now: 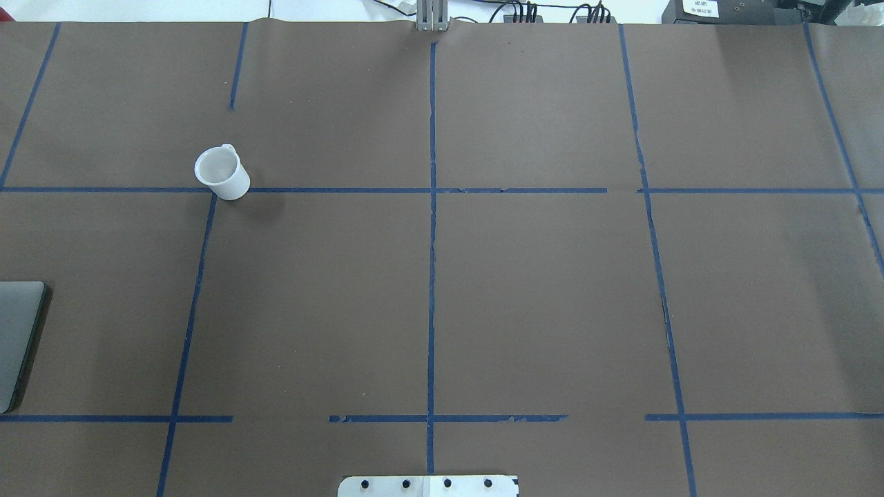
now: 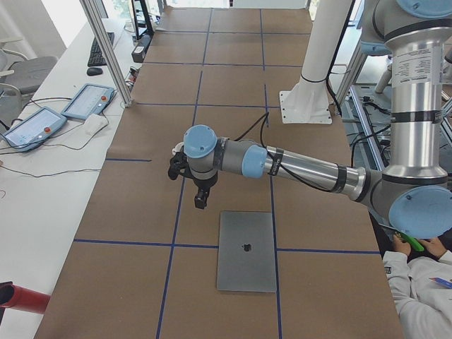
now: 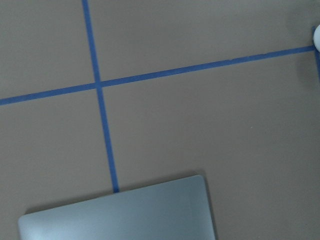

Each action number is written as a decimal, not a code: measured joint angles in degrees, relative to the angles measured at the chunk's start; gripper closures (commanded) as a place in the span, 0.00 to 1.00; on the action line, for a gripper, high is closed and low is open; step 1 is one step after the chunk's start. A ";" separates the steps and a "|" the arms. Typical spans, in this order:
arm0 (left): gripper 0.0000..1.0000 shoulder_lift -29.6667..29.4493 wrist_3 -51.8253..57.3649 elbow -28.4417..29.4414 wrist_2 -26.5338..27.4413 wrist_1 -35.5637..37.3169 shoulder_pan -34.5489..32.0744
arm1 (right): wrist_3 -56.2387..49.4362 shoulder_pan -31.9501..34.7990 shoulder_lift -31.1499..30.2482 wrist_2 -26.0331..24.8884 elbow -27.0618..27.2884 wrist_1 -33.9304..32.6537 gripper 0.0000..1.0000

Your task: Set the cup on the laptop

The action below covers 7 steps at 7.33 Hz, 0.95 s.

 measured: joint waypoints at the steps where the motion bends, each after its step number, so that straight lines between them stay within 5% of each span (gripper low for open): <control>1: 0.00 -2.46 -6.49 1.58 -0.05 -4.09 2.88 | 0.00 0.00 0.00 0.00 0.00 0.02 0.00; 4: 0.00 -19.31 -26.06 12.33 3.85 -8.65 15.39 | 0.00 0.00 0.00 0.00 0.00 -0.02 0.00; 7: 0.00 -32.80 -32.89 26.71 11.12 -10.11 19.97 | 0.00 0.00 0.00 0.00 0.00 0.01 0.00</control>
